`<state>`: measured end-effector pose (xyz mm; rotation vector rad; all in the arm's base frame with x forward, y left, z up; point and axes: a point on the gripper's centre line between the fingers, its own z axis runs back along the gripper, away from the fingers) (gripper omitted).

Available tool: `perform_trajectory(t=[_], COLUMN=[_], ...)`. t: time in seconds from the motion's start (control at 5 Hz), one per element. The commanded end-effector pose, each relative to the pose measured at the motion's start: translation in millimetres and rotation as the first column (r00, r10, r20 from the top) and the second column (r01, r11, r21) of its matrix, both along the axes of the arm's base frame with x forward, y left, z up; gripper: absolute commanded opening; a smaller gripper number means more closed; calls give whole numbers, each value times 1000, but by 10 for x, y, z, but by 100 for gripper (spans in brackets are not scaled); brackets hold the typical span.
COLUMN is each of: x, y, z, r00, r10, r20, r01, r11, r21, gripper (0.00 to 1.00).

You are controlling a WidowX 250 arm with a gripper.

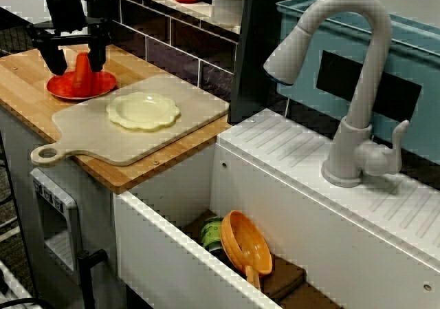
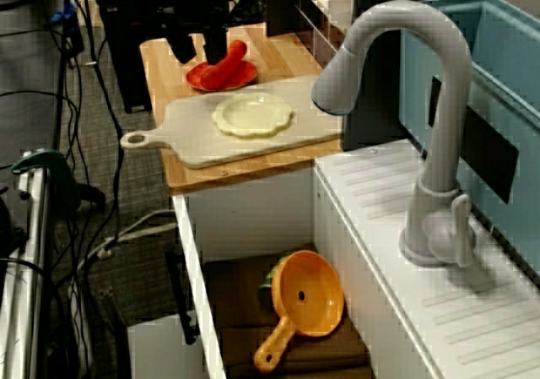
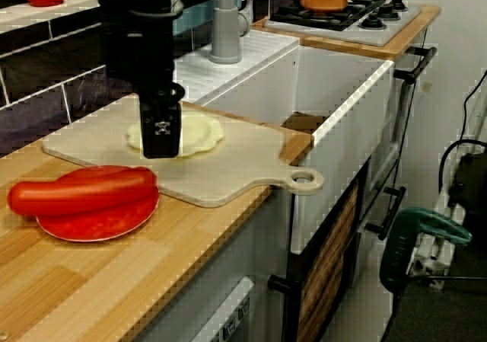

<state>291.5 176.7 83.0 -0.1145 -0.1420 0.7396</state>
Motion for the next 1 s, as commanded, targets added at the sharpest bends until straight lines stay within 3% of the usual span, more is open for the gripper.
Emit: perform_trajectory(t=[0.0, 0.4, 0.8], x=[-234, -422, -460], y=[-192, -355, -575], z=[199, 130, 4], r00=[989, 926, 838], r10=[-138, -374, -545], r20=[62, 46, 32], r01=[135, 371, 541], r11=[990, 927, 837], r21=[45, 58, 82], gripper=[100, 100, 100])
